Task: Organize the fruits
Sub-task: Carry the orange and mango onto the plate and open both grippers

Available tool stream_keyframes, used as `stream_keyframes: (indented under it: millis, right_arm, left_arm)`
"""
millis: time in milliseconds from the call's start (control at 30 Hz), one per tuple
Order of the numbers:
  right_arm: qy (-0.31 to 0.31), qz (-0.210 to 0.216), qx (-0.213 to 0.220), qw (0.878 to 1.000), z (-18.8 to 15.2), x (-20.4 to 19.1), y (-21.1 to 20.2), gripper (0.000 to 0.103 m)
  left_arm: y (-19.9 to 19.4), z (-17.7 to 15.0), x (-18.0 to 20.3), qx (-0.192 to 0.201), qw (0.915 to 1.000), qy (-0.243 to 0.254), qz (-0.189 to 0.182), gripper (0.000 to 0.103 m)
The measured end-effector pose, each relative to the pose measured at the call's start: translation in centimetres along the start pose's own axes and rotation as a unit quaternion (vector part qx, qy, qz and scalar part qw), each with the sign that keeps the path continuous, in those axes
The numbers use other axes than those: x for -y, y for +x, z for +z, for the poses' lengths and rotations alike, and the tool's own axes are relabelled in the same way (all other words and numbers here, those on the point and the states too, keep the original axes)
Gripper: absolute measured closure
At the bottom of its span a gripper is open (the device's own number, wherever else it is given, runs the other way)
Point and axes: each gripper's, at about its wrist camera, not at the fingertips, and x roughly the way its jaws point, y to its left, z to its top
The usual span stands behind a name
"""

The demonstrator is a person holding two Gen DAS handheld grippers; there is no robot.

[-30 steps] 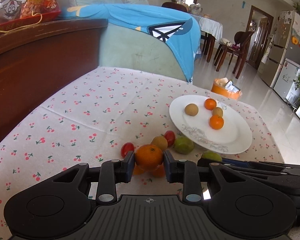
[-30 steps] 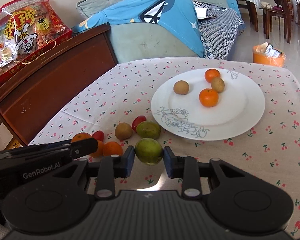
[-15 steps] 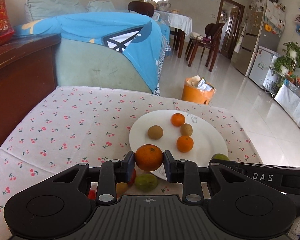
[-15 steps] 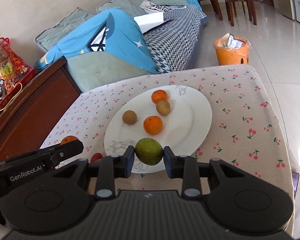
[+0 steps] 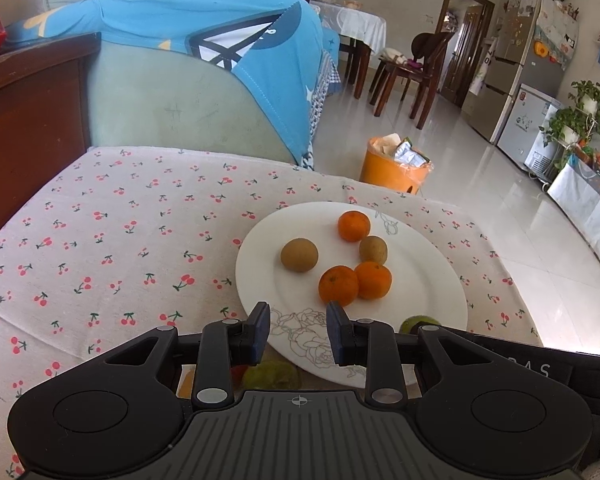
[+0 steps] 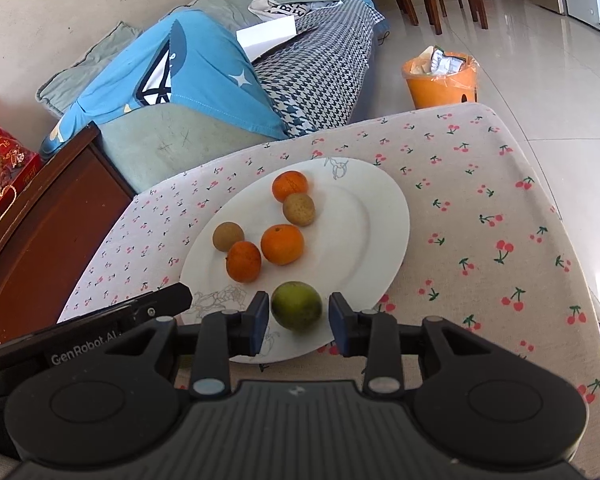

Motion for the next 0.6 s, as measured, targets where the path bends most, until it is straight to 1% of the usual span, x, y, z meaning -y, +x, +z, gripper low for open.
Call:
stream_keyframes:
  millis: [233,333,433,600]
  right_arm:
    - [-0.004,0.011,0.003,1.0,-0.1,-0.3,-0.5,0.068]
    - [-0.01,0.02,-0.002,1.0,-0.3,-0.7,-0.7,0.067]
    - [-0.021,0.03,-0.007,0.999,-0.6,-1.0,-0.8,0.066]
    - [-0.053,0.04,-0.012,0.998,-1.3,-1.9,-1.0,0.065]
  left_arm:
    - [-0.9,-0.2,0.0,0.001,1.0,0.0,0.008,0.073]
    - [-1.5,-0.2,-0.3,0.002,1.0,-0.006,0.007,0.067]
    - [-2.0,-0.2,-0.9,0.001,0.9999,-0.008,0.007,0.065]
    - [-2.9,-0.2,-2.6,-0.003,0.9994,-0.024,0.023,0.064]
